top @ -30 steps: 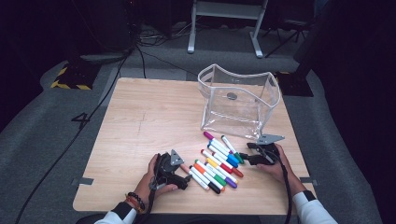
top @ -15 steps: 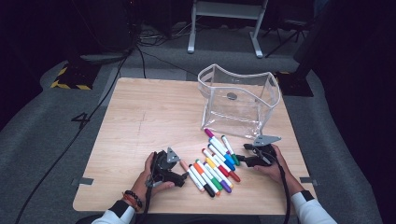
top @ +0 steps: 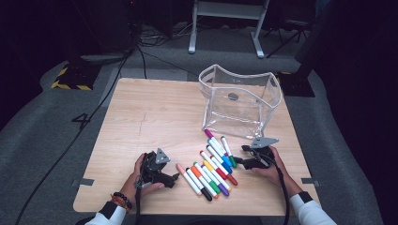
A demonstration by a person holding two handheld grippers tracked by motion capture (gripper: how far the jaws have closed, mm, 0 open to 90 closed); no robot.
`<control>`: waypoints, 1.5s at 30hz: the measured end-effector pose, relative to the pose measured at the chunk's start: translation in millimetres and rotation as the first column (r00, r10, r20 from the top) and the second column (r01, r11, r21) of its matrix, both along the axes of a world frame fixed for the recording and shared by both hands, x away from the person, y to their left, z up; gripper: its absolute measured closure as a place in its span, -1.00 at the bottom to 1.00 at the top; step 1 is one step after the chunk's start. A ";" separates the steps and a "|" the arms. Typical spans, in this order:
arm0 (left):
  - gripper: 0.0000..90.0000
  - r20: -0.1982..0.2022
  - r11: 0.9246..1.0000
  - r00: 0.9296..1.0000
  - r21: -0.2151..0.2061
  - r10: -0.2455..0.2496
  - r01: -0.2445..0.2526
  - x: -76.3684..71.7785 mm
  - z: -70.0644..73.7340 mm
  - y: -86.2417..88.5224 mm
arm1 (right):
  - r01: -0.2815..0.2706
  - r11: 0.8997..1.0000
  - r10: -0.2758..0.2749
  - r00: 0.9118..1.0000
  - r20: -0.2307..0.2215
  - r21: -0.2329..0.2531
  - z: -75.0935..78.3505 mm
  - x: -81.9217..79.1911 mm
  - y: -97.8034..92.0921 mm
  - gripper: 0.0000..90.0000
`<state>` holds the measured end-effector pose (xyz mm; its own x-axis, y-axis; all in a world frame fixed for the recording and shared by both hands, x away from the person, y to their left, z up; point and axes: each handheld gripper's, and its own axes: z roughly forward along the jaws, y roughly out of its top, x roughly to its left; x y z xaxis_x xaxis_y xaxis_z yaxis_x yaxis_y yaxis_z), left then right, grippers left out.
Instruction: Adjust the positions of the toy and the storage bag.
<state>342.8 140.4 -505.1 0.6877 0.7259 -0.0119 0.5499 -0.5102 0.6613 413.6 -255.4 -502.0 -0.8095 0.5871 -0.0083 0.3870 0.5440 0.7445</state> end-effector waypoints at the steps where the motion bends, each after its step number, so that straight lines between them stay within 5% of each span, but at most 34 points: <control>1: -0.99 -0.001 1.000 1.000 -0.001 0.004 -0.004 -0.3 0.0 -0.2 | -0.004 1.000 0.004 1.000 -0.001 -0.002 0.2 -0.1 1.8 -0.25; 12: -0.99 -0.004 1.000 1.000 -0.004 -0.012 0.012 -27.4 -0.1 -4.2 | -0.021 1.000 0.021 1.000 0.001 -0.003 -0.2 -1.3 9.4 -0.29; 33: -0.99 -0.002 1.000 1.000 -0.005 -0.005 0.005 -24.3 -0.3 -0.3 | -0.087 0.995 0.088 0.996 0.026 -0.050 3.4 -2.5 34.7 -0.26; 36: -0.99 -0.003 1.000 1.000 -0.004 -0.009 0.009 -23.7 -0.2 0.4 | -0.052 0.996 0.055 0.998 0.044 -0.068 5.7 -2.9 24.9 -0.22; 40: -0.99 -0.001 1.000 1.000 -0.002 -0.019 0.019 -22.3 -0.2 3.8 | 0.033 0.999 -0.032 0.998 0.052 -0.011 12.2 -1.2 -5.5 -0.13; 45: -0.99 -0.001 1.000 1.000 -0.006 0.002 -0.002 -18.5 -0.4 10.3 | 0.161 0.987 -0.160 0.983 0.089 -0.005 19.9 -1.1 -39.7 0.09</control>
